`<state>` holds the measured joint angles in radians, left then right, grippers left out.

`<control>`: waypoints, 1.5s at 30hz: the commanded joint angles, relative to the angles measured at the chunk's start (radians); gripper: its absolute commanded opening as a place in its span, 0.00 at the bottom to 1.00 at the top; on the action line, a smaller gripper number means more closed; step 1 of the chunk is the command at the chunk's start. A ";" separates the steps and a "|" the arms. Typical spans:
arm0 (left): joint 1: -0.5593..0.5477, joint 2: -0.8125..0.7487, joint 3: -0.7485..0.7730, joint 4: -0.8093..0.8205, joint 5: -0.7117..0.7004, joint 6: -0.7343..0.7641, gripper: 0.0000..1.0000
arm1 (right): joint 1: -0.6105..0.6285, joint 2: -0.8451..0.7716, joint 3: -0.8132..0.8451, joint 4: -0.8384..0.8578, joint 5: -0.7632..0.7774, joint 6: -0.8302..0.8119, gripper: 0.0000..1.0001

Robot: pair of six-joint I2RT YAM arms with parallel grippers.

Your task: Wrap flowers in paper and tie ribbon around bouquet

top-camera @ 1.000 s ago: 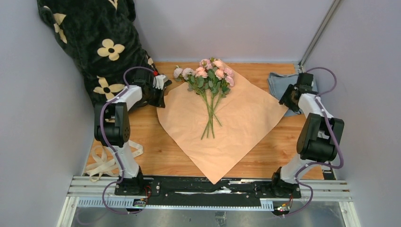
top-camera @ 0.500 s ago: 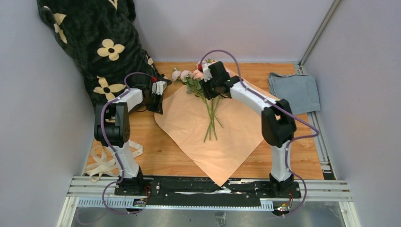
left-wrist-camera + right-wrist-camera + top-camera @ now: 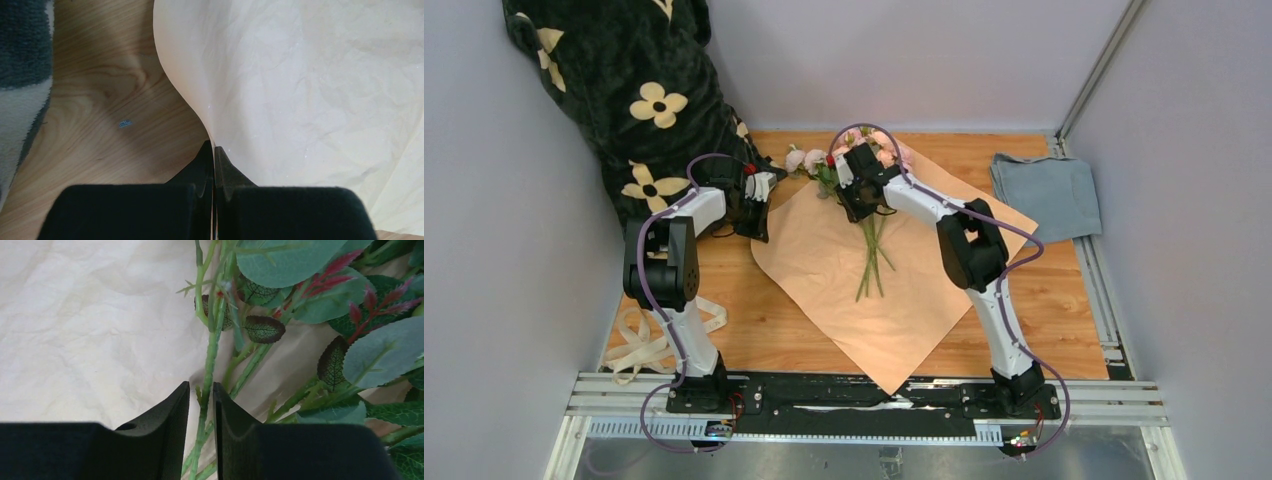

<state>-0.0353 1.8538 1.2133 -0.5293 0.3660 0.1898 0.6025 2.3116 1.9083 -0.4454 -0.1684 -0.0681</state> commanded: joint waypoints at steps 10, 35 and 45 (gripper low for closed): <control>-0.002 -0.024 -0.009 -0.006 -0.002 -0.011 0.00 | 0.029 -0.022 0.022 -0.036 0.077 0.096 0.00; -0.002 -0.010 0.000 -0.009 -0.034 -0.031 0.00 | 0.025 -0.334 -0.535 0.405 0.311 0.552 0.06; -0.002 -0.019 0.014 -0.019 -0.050 -0.033 0.00 | 0.025 -0.571 -0.499 0.158 0.014 0.226 0.58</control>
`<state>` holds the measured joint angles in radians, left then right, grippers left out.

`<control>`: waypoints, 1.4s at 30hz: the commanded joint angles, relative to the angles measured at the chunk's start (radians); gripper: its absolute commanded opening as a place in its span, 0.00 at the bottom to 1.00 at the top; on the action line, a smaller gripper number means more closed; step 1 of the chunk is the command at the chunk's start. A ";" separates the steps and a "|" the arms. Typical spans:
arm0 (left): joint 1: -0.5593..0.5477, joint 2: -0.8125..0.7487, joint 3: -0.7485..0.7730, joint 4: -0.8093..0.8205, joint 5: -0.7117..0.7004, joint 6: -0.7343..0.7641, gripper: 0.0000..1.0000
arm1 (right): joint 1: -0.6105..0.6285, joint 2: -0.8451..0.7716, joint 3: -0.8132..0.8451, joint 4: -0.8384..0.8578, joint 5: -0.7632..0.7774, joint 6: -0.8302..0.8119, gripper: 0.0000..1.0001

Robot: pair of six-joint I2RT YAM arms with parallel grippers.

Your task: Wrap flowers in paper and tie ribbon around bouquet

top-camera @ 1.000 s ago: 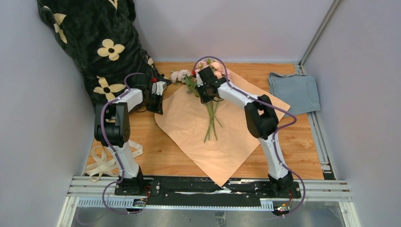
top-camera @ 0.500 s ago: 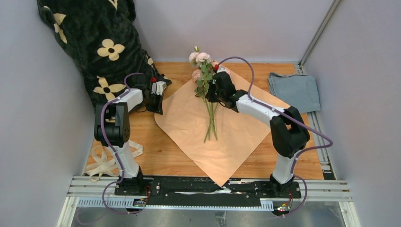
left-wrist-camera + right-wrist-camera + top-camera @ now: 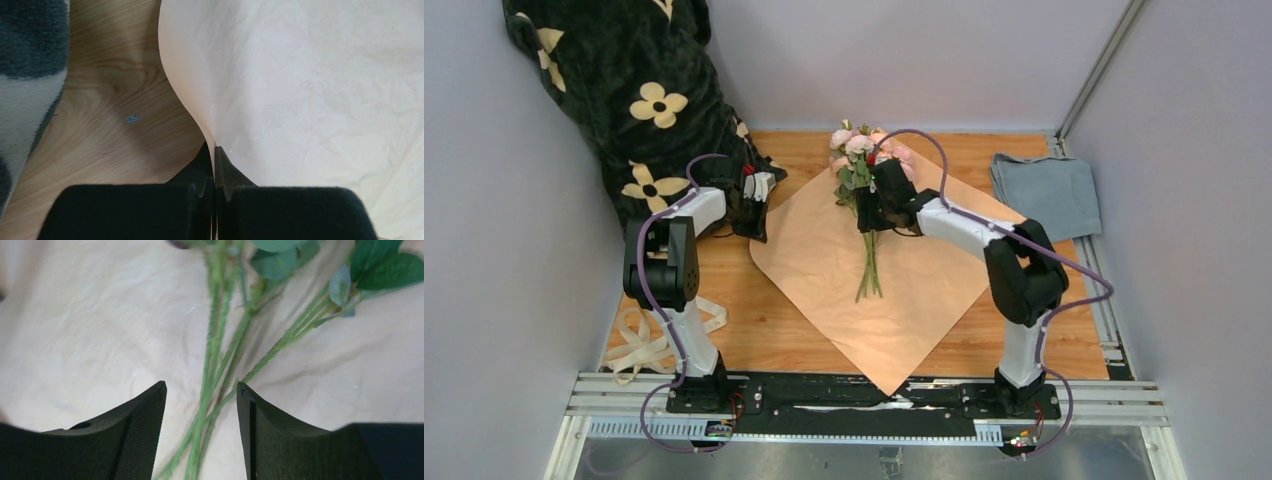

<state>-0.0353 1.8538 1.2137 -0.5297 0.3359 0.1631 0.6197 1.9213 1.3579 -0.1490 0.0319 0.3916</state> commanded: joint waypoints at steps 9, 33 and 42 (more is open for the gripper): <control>-0.003 -0.021 0.017 -0.025 -0.013 -0.004 0.00 | 0.167 -0.658 -0.407 -0.303 -0.597 -1.144 0.68; -0.002 -0.018 0.039 -0.042 0.000 0.000 0.00 | 0.690 -0.701 -0.832 -0.187 -0.248 -1.408 0.68; -0.003 -0.017 0.047 -0.048 -0.003 0.004 0.00 | 0.689 -0.653 -0.782 -0.141 -0.103 -1.367 0.41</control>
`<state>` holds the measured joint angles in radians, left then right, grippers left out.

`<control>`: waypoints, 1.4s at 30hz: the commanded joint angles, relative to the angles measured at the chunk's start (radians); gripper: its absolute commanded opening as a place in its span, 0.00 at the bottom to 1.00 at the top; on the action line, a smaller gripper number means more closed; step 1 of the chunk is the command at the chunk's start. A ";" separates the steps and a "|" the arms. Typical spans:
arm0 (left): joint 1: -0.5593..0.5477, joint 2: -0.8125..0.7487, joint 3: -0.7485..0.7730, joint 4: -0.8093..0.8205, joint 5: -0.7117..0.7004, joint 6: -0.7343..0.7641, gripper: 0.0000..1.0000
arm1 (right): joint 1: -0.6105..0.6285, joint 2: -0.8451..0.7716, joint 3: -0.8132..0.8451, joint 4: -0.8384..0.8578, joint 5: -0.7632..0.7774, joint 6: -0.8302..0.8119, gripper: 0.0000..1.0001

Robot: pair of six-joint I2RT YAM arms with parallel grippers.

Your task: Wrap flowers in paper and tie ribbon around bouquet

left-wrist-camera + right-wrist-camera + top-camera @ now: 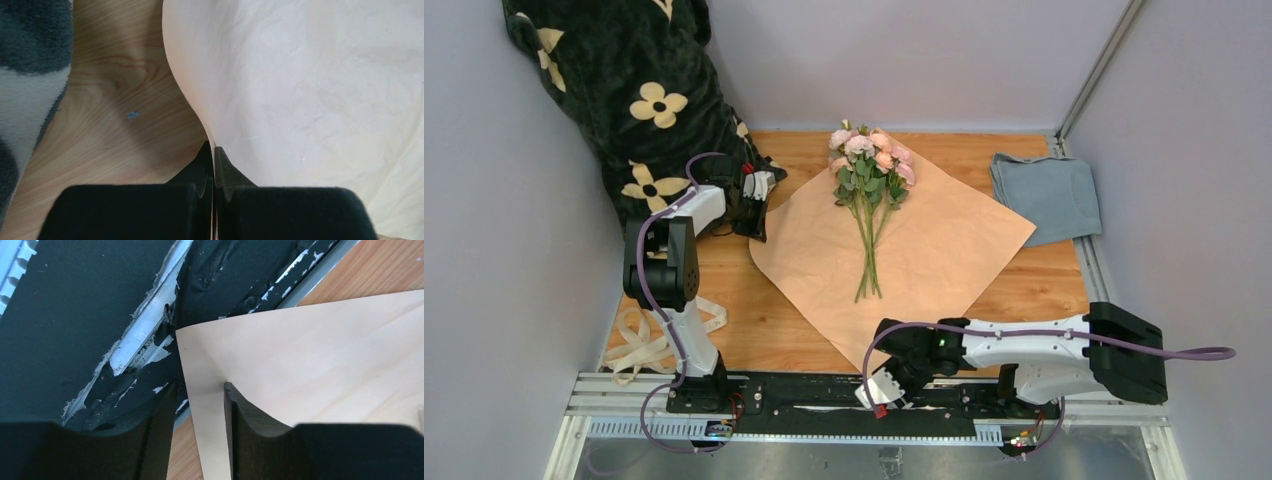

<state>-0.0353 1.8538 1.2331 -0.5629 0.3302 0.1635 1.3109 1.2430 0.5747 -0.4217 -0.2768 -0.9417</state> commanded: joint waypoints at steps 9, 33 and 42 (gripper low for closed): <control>-0.003 -0.018 0.037 -0.023 0.007 0.004 0.00 | -0.027 -0.016 0.010 0.169 0.270 -0.023 0.39; -0.002 -0.032 0.040 -0.034 0.001 0.017 0.00 | -0.044 -0.060 0.025 0.124 0.145 -0.007 0.41; -0.003 -0.025 0.058 -0.039 -0.020 0.032 0.03 | 0.037 -0.092 0.030 -0.027 0.004 -0.007 0.61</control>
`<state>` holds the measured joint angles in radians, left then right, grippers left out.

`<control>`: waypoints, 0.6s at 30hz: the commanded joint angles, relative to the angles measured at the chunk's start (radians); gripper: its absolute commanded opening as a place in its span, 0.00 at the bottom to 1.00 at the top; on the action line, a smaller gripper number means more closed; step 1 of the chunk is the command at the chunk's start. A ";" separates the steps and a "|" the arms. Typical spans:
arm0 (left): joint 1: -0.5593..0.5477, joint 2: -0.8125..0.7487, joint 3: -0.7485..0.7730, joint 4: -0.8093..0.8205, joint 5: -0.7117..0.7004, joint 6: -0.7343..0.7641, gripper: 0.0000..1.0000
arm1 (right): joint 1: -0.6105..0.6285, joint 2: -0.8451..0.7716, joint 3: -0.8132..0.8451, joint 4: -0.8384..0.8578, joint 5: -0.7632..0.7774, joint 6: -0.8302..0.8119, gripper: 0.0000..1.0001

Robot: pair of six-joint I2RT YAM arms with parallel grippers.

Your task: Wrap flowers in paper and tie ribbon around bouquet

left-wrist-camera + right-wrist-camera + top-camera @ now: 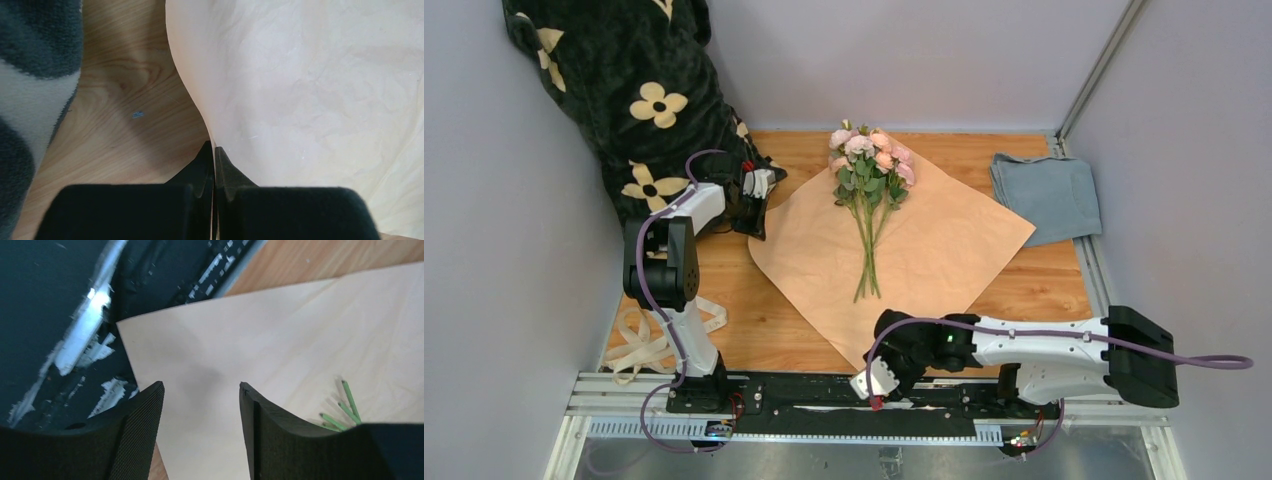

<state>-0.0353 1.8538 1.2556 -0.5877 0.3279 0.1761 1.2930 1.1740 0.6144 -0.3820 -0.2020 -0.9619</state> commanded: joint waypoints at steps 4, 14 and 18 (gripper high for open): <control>-0.002 -0.044 0.045 -0.022 -0.053 0.058 0.37 | 0.088 -0.015 -0.048 0.022 -0.085 0.033 0.63; -0.003 -0.262 0.017 -0.061 -0.028 0.143 0.77 | 0.155 0.050 -0.096 0.145 -0.003 0.033 0.62; -0.023 -0.347 -0.054 -0.088 0.020 0.181 0.77 | 0.189 0.040 -0.099 0.120 0.018 0.022 0.62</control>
<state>-0.0364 1.5768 1.2625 -0.6262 0.2947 0.3019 1.4433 1.2091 0.5392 -0.2417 -0.2157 -0.9344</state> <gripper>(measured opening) 0.768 0.624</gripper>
